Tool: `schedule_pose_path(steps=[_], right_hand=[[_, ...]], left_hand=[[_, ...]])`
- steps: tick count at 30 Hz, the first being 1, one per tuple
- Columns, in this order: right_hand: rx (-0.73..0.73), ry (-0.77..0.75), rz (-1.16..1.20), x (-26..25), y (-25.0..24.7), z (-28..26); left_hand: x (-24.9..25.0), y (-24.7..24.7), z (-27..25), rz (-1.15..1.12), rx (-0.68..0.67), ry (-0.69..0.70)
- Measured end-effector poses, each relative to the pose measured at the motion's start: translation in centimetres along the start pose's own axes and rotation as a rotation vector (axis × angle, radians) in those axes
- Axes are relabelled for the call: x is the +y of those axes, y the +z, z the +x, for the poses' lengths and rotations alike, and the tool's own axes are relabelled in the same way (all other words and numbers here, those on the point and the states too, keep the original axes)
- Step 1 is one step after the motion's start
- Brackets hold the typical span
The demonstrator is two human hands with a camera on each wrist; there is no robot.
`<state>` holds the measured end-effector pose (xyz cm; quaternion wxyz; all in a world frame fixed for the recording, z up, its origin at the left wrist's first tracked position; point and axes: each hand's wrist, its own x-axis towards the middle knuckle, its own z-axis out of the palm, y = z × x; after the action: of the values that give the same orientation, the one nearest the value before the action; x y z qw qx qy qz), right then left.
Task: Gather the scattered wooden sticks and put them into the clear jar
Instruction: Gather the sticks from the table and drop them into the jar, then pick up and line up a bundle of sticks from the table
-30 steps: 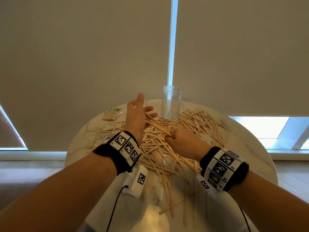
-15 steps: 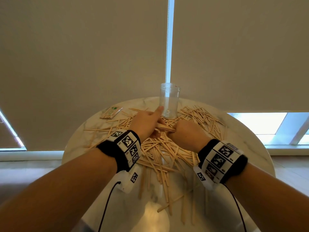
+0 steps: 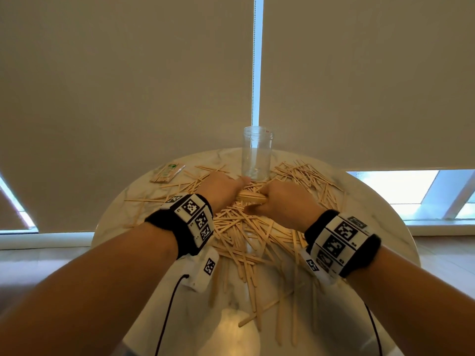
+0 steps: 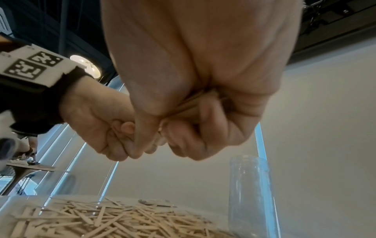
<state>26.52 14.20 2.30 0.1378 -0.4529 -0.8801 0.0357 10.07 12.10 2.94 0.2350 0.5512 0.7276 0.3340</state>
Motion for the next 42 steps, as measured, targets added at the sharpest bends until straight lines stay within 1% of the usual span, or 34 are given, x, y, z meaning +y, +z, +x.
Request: schedule_pose_path(steps=[2,4,5,6,7,9,10,12,14,17,20,22,24,27,30,32,36,39,42], right_hand=[[0.101,-0.037,0.032,0.1,-0.2,-0.1],[0.193,-0.056,0.036,0.1,-0.6,0.3],[0.220,-0.058,0.037,0.4,-0.8,1.5],[0.223,-0.054,0.050,0.5,-0.9,1.7],[0.210,-0.053,0.049,0.8,-1.2,3.0],[0.154,-0.022,0.055,1.4,-2.2,3.4],[0.131,-0.001,0.049,1.9,-3.1,3.6],[0.133,0.053,0.032,3.3,-5.0,4.3],[0.162,0.112,0.012,5.1,-6.8,6.7],[0.217,0.170,-0.064,7.2,-8.6,11.9],[0.225,0.191,-0.193,8.1,-9.2,17.2],[0.203,0.188,-0.303,8.3,-9.0,20.4],[0.147,0.169,-0.398,8.3,-8.4,23.0],[-0.006,0.078,-0.491,7.6,-6.9,26.5],[-0.140,0.064,-0.550,6.9,-5.1,29.3],[-0.211,0.086,-0.563,6.8,-4.1,30.5],[-0.247,0.079,-0.551,6.6,-3.6,30.8],[-0.196,0.104,-0.460,6.5,-3.9,29.9],[-0.071,0.102,-0.303,6.4,-5.4,27.2]], left_hand=[[-0.2,-0.5,0.8,0.006,0.041,-0.014],[-0.4,-0.8,1.7,-0.119,0.057,-0.048],[-0.3,-0.8,3.0,-0.178,0.053,-0.055],[-0.4,-0.6,3.3,-0.202,0.043,-0.072],[-0.3,-0.7,4.4,-0.227,0.028,-0.091],[0.3,-1.0,4.8,-0.269,-0.014,-0.126],[0.7,-1.3,5.1,-0.295,-0.030,-0.129],[1.3,-2.2,6.1,-0.338,-0.042,-0.119],[1.8,-3.1,8.3,-0.268,-0.029,-0.064],[2.7,-3.7,12.6,-0.041,-0.021,0.056],[3.8,-3.2,16.7,0.175,-0.020,0.093],[4.6,-2.4,19.0,0.239,-0.034,0.102],[5.1,-1.5,20.7,0.248,-0.051,0.114],[5.1,0.2,22.7,0.197,-0.088,0.120],[4.2,1.7,23.8,0.122,-0.099,0.127],[3.5,2.2,24.3,0.054,-0.090,0.126],[3.0,2.1,24.2,0.023,-0.053,0.158],[3.0,2.0,23.8,0.006,-0.047,0.164],[3.1,1.2,22.3,0.048,-0.085,0.122]])
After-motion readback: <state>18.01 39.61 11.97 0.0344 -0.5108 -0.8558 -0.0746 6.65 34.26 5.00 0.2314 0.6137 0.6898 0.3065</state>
